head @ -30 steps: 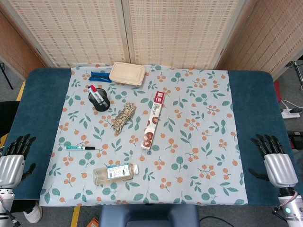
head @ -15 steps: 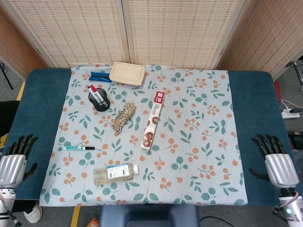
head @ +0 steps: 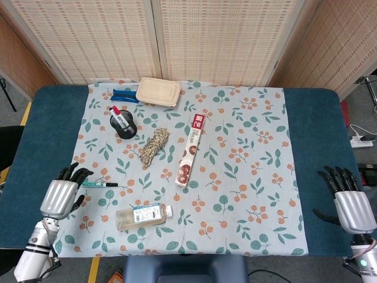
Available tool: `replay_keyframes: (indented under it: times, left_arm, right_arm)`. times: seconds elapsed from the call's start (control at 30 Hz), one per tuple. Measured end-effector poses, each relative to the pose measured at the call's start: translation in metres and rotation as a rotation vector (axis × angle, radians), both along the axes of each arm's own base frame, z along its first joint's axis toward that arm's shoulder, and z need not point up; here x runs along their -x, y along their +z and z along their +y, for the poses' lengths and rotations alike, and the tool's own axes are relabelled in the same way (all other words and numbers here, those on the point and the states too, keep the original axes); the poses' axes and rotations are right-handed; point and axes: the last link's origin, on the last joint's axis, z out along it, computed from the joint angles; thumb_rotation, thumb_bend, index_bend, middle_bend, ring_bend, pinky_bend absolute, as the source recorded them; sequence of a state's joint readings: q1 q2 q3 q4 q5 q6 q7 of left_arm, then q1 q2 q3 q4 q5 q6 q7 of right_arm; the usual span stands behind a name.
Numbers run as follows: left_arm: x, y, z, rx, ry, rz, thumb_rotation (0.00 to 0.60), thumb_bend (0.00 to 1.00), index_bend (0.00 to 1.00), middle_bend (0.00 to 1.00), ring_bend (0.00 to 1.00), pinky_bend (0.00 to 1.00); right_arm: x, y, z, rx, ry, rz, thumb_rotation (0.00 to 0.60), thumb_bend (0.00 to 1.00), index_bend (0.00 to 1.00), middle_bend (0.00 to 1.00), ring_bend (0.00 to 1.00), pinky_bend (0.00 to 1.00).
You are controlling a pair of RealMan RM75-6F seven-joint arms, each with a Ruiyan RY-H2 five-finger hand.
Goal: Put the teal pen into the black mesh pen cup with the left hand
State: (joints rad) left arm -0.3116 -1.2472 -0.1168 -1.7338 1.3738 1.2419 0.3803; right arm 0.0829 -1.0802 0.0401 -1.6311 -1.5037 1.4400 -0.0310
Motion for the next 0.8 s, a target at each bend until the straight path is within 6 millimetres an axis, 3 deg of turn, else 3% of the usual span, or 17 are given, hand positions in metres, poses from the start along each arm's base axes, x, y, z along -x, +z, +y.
replay_keyframes:
  times: [0.2,0.53,0.8]
  left_arm:
    - [-0.008,-0.025,0.017,0.030,0.030,-0.030,0.600,0.30,0.30,0.27,0.11,0.19]
    - [0.007,-0.046,0.046,-0.005,0.096,-0.018,0.600,0.30,0.36,0.33,0.16,0.21]
    - [0.021,-0.055,0.047,-0.025,0.155,-0.035,0.600,0.30,0.39,0.38,0.18,0.22]
  right_arm:
    - [0.000,-0.001,-0.001,-0.005,0.003,0.001,0.600,0.00,0.17,0.08,0.04,0.00]
    - [-0.002,-0.003,0.000,-0.004,0.008,0.004,0.600,0.00,0.17,0.08,0.04,0.00]
    - [-0.002,-0.004,-0.001,-0.010,0.005,0.007,0.600,0.00,0.17,0.08,0.04,0.00]
